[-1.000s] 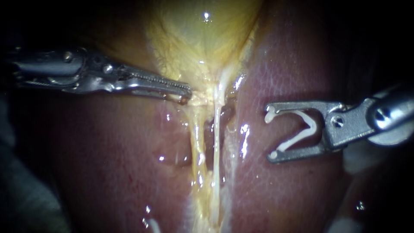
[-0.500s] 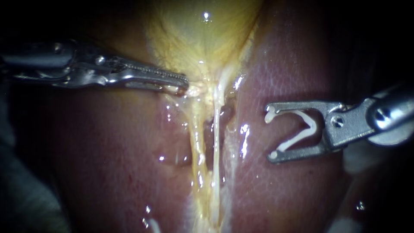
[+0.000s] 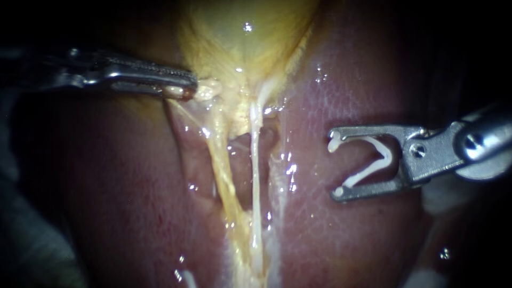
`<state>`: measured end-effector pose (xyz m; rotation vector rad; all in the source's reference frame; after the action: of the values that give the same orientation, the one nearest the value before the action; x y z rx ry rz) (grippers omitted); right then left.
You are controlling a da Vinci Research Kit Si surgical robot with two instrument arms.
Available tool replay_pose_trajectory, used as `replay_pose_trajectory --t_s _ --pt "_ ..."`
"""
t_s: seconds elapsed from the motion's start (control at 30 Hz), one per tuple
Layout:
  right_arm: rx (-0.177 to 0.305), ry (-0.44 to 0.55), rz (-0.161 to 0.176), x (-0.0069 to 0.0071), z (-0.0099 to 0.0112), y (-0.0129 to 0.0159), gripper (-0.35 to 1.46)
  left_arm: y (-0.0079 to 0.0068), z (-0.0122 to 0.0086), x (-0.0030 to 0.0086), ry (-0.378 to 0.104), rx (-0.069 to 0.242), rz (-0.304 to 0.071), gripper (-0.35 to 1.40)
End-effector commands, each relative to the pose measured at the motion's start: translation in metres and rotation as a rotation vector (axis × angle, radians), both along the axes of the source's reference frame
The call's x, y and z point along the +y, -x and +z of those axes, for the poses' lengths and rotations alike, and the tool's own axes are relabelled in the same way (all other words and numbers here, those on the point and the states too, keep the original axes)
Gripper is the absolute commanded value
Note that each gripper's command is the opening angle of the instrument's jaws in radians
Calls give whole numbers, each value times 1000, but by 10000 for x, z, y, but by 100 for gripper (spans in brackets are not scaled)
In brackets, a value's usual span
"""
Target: Grabbing gallbladder
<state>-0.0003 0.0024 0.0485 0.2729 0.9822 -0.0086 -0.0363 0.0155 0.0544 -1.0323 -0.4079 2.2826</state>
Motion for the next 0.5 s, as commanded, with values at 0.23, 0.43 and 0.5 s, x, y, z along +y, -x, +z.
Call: replay_pose_trajectory --t_s 0.23,0.43,0.5 --pt "0 0 0 0 0 0 49 1 -6 2 1 -9 -10 -35" --pt "0 0 0 0 0 0 49 1 -6 2 1 -8 -11 -35" --pt "0 0 0 0 0 0 49 1 -6 3 1 -8 -12 -35"
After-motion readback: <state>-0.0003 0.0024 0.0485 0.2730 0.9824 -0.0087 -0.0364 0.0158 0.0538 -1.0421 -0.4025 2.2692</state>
